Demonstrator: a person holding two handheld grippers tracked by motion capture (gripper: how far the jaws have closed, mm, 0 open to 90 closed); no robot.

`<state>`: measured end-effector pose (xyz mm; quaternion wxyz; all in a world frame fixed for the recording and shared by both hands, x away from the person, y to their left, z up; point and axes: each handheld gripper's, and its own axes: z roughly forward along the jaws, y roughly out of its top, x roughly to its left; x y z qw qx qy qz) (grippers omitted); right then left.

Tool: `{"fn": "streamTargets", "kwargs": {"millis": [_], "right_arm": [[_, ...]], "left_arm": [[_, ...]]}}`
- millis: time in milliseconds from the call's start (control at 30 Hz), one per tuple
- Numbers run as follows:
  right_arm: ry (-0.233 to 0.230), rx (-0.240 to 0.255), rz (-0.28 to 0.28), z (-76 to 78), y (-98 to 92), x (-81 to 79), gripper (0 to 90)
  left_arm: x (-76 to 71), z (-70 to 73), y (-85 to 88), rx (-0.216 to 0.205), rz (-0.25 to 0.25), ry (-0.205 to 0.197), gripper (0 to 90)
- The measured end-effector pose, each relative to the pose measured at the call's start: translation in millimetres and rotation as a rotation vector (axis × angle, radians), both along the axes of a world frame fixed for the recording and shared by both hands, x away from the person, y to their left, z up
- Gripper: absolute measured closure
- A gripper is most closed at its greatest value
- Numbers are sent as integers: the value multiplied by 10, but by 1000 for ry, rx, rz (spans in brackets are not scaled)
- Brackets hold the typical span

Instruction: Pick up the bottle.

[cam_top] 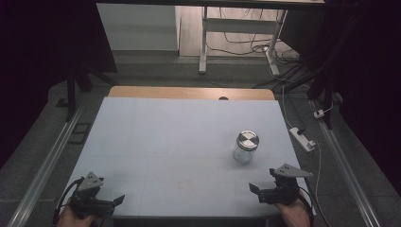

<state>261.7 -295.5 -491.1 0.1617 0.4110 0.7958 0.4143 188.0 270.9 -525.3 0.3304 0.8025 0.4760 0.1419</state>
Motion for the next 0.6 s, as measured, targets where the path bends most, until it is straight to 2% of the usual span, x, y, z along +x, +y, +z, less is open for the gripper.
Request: {"fn": "streamTargets", "kwargs": {"millis": [133,233,300,367,500,600], "right_arm": [[-8,-2,18,-2,12,25,0],[-8,-23,18,2,42,66,0],[-13,-19,17,6,49,77,0],[-2,9,20,8,61,123,0],[8,13,35,1,74,186,0],[3,17,26,2,78,217,0]], "left_arm": [[1,0,3,-5,1,2,0],[2,-1,6,-8,3,1,0],[2,0,6,-9,2,2,0],[4,0,7,-12,1,4,0],[5,1,7,-15,0,5,0],[8,0,6,-13,-1,7,0]]}}
